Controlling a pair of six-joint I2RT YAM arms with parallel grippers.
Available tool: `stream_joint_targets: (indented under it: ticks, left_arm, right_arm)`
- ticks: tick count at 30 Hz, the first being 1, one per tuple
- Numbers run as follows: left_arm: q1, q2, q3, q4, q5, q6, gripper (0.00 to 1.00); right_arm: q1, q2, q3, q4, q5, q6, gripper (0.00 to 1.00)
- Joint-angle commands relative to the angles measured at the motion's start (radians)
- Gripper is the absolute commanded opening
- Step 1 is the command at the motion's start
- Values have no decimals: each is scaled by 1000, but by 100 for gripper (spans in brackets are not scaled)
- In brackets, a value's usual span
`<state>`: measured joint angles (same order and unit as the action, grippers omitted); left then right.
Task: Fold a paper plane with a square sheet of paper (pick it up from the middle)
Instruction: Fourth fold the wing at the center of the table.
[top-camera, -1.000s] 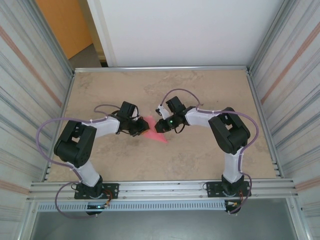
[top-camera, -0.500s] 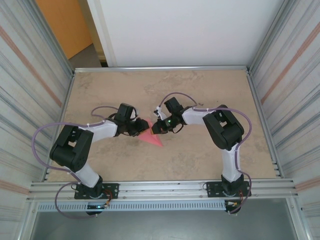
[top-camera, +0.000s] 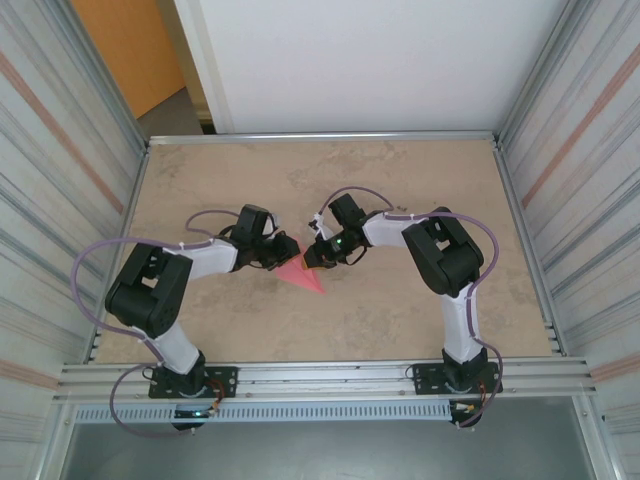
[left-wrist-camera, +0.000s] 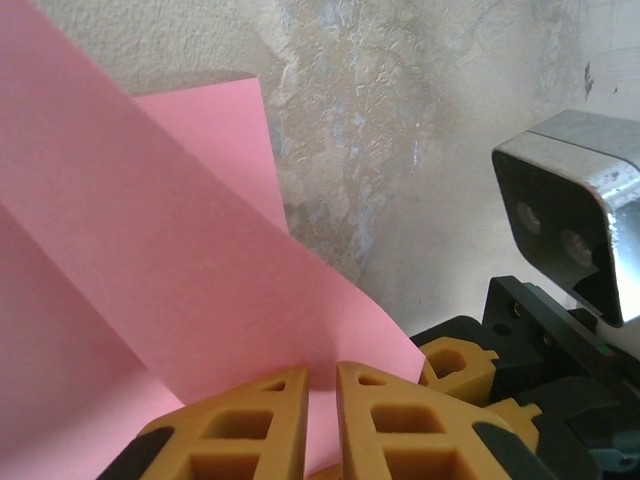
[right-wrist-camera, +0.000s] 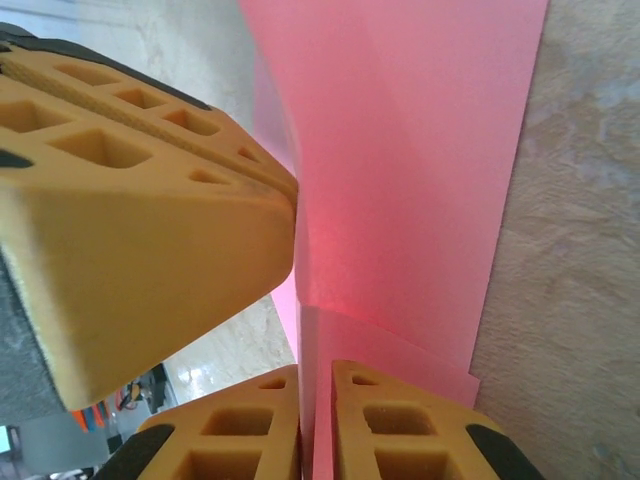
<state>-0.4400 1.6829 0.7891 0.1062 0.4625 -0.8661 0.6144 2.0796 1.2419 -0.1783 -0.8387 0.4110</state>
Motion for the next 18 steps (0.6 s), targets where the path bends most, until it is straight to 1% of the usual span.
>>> stream_joint_targets:
  ticks: [1, 7, 13, 18]
  left_arm:
    - [4, 25, 38, 15, 14, -3, 15]
    - [9, 37, 46, -31, -20, -5, 13]
    - [13, 46, 51, -54, -24, 1, 12]
    - [16, 58, 56, -58, -23, 1, 12]
  right_arm:
    - [-5, 21, 28, -37, -14, 3, 18]
    - [-13, -16, 13, -47, 4, 8, 28]
    - [-19, -96, -54, -42, 12, -27, 36]
    - [-18, -109, -87, -78, 20, -84, 37]
